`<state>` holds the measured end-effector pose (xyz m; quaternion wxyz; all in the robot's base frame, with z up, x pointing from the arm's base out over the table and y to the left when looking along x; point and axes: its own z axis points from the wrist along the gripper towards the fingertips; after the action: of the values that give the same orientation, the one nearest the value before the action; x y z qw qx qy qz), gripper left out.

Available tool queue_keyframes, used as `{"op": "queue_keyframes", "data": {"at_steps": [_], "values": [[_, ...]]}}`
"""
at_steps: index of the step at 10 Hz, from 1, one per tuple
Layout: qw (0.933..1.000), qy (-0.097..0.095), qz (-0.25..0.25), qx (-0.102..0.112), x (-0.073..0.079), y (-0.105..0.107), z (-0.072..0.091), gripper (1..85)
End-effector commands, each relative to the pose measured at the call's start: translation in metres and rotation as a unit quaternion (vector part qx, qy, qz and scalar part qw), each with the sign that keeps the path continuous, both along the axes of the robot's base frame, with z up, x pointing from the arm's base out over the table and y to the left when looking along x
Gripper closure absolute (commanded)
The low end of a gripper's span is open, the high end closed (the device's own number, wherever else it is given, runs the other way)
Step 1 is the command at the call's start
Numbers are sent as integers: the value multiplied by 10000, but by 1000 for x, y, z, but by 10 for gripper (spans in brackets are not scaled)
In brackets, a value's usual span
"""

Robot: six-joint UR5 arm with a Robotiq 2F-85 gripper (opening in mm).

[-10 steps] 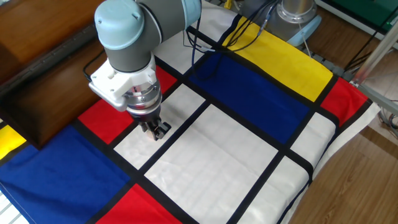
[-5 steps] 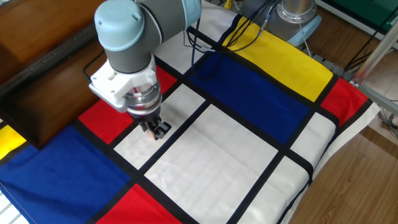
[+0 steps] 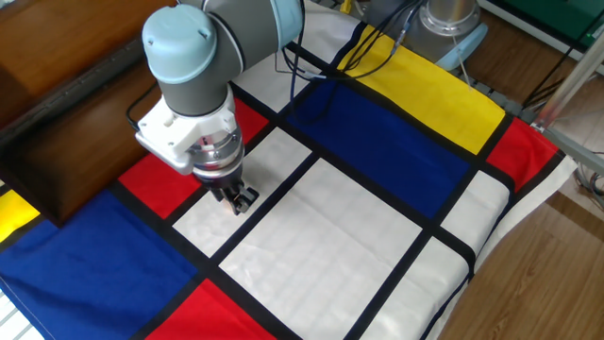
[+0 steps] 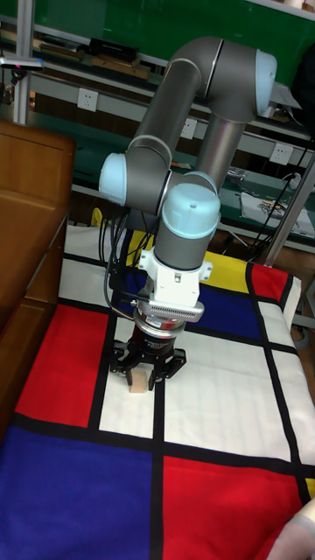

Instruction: Put the object on the shelf

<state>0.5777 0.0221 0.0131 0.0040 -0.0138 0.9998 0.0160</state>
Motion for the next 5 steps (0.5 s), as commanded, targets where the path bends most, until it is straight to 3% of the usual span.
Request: {"op": "queue_keyframes", "data": {"at_steps": [1, 5], "values": [[10000, 9, 42, 20, 0, -1, -1, 430], [9998, 101, 81, -125, -1, 1, 16, 430]]}}
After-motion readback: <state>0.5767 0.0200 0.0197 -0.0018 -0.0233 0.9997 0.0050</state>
